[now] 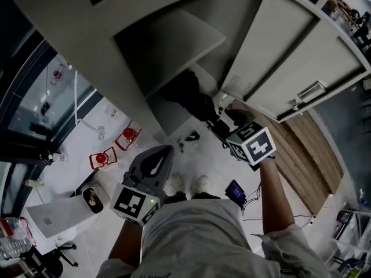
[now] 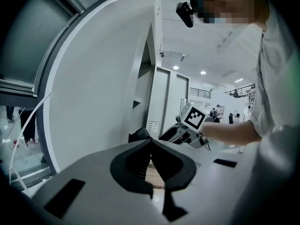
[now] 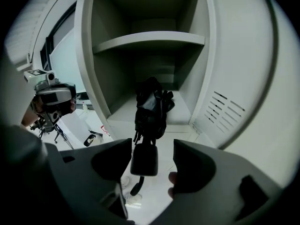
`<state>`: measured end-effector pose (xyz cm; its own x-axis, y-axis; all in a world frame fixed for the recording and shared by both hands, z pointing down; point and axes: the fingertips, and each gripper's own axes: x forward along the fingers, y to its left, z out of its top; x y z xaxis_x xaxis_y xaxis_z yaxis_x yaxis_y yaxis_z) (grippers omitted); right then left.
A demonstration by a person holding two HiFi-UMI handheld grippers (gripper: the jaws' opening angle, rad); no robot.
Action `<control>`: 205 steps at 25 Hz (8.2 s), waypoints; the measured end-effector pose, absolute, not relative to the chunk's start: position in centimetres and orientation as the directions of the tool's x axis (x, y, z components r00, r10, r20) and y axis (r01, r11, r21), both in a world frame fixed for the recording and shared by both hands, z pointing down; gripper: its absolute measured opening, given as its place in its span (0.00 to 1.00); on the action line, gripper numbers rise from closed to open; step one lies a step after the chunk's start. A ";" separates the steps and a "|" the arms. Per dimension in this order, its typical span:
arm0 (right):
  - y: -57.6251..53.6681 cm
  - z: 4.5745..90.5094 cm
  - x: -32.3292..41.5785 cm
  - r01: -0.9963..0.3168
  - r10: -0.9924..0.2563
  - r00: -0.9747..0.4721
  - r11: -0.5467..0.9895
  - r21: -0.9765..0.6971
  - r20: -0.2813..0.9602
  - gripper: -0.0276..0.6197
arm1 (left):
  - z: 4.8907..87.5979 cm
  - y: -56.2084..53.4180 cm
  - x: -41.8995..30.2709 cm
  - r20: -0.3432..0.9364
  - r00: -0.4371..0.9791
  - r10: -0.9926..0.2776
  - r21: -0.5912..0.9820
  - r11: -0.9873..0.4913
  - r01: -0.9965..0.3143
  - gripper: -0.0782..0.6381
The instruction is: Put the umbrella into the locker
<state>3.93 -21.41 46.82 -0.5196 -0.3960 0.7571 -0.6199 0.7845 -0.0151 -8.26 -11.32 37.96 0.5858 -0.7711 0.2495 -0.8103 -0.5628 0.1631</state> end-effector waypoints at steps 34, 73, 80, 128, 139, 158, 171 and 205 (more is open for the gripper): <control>-17.9 50.0 5.6 -0.658 -0.405 -0.563 0.747 -0.094 0.720 0.39 | 39.3 -10.1 -6.5 0.284 0.544 -0.790 0.160 -0.520 -0.839 0.13; -22.6 46.4 3.0 -0.658 -0.480 -0.551 0.753 -0.002 0.683 0.33 | 39.2 -9.5 -8.8 0.271 0.503 -0.821 0.164 -0.476 -0.864 0.13; -23.9 46.5 1.9 -0.649 -0.471 -0.550 0.760 0.001 0.689 0.33 | 39.1 -9.7 -9.5 0.271 0.490 -0.828 0.160 -0.464 -0.871 0.13; -27.6 49.4 -1.8 -0.611 -0.404 -0.566 0.791 -0.037 0.718 0.37 | 39.1 -9.9 -12.1 0.286 0.432 -0.856 0.148 -0.405 -0.902 0.13; -26.4 49.1 -0.8 -0.621 -0.422 -0.568 0.783 -0.032 0.706 0.38 | 38.9 -9.7 -11.3 0.283 0.447 -0.848 0.147 -0.422 -0.894 0.13; -19.2 46.9 2.6 -0.639 -0.455 -0.610 0.766 -0.063 0.649 0.34 | 38.7 -10.1 -7.8 0.268 0.533 -0.802 0.164 -0.508 -0.846 0.13; -15.1 45.6 5.3 -0.724 -0.529 -0.587 0.682 -0.105 0.613 0.15 | 38.3 -10.0 -6.1 0.267 0.580 -0.770 0.132 -0.567 -0.813 0.13; -13.5 44.2 6.0 -0.731 -0.536 -0.572 0.676 -0.090 0.621 0.09 | 38.1 -9.8 -4.9 0.273 0.616 -0.739 0.113 -0.612 -0.783 0.13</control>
<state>5.95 -13.50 44.21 -0.5720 -0.5360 0.6208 -0.7312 0.6762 -0.0900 -4.91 -9.79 38.10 0.6163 -0.7388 0.2728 -0.7831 -0.6116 0.1130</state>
